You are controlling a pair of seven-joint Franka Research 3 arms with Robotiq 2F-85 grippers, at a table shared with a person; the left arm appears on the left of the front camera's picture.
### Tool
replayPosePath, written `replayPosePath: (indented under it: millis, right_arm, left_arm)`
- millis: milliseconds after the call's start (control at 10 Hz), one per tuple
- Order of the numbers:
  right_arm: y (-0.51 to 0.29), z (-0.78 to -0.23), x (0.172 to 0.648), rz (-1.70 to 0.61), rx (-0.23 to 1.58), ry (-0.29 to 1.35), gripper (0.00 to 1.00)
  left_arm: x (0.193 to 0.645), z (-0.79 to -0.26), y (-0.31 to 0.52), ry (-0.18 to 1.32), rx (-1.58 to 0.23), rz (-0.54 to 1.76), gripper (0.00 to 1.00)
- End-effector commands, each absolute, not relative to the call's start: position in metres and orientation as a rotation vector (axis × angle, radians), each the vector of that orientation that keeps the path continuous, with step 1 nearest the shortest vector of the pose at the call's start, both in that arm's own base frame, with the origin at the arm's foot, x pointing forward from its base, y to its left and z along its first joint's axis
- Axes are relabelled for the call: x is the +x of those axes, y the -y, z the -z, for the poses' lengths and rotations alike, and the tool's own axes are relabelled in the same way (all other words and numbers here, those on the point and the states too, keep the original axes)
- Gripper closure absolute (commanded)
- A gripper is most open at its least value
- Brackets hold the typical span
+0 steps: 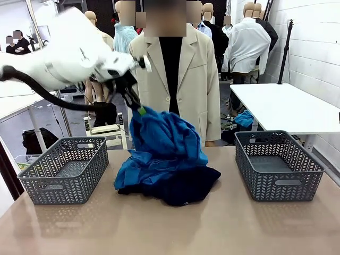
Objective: Sort the tops and bottoms.
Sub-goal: Lift clothes from the center of the table with your left hand.
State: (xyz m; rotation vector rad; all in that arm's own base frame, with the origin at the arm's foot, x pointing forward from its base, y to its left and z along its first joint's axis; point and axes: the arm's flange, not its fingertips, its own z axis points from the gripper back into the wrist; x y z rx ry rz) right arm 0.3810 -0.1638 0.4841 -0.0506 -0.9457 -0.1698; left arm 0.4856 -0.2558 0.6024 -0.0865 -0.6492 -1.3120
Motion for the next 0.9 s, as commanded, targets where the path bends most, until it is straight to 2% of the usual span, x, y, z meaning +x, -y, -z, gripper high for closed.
replayPosePath:
  millis: [0, 300, 500, 800]
  right_arm:
    - [0.164, -0.483, 0.380, 0.178, -0.039, 0.938, 0.00]
    - [0.164, -0.483, 0.380, 0.178, -0.039, 0.938, 0.00]
    - [0.164, -0.483, 0.380, 0.178, -0.039, 0.938, 0.00]
    - [0.164, -0.483, 0.380, 0.178, -0.039, 0.938, 0.00]
  left_arm:
    - [0.470, -0.650, 0.251, 0.738, -0.054, 1.300, 1.00]
    - [0.457, -0.713, 0.248, 0.850, 0.059, 1.230, 1.00]
    - [0.437, -0.777, 0.236, 0.965, 0.142, 1.140, 1.00]
    - [0.419, -0.836, 0.216, 1.034, 0.149, 1.031, 1.00]
